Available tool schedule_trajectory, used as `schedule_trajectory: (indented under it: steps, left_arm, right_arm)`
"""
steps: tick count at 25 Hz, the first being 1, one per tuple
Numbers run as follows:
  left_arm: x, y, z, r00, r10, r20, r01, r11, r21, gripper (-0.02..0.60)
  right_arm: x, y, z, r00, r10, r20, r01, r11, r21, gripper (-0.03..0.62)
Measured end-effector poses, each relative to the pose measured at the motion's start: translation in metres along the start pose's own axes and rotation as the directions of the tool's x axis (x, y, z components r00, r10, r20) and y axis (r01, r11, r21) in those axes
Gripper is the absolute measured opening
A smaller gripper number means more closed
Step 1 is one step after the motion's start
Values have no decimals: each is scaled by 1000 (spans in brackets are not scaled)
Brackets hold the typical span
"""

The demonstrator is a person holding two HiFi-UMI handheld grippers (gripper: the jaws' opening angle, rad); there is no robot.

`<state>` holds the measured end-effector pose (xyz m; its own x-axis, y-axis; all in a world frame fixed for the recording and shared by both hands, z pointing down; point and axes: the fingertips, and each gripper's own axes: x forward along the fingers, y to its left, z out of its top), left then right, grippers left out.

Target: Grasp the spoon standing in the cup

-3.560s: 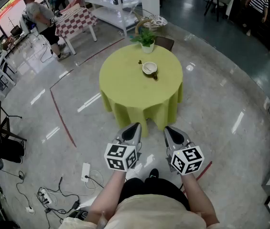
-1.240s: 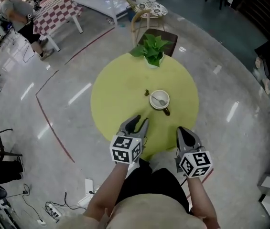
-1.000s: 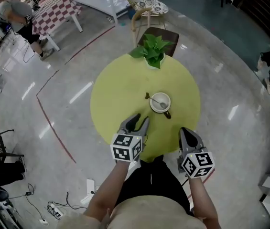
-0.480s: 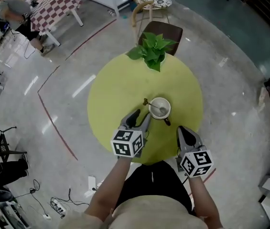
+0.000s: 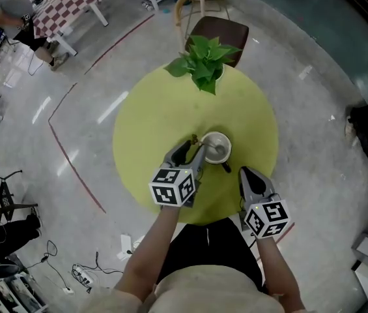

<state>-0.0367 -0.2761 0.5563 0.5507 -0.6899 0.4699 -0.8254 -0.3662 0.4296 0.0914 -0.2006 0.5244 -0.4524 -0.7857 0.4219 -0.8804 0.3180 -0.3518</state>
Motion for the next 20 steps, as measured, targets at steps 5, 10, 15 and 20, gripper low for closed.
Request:
schedule_trajectory:
  steps: [5, 10, 15, 20]
  left_arm:
    - [6, 0, 4, 1000, 0, 0, 0, 1000, -12, 184]
    - [15, 1, 6, 1000, 13, 5, -13, 1000, -6, 133]
    - [16, -1, 11, 1000, 14, 11, -14, 1000, 2, 95]
    - [15, -2, 16, 1000, 15, 20, -15, 1000, 7, 61]
  right_arm:
    - [2, -2, 1, 1000, -3, -14, 4, 1000, 13, 0]
    - [6, -11, 2, 1000, -8, -15, 8, 1000, 19, 0]
    - [6, -13, 4, 1000, -10, -15, 10, 1000, 23, 0]
    - [7, -12, 7, 1000, -6, -11, 6, 1000, 22, 0]
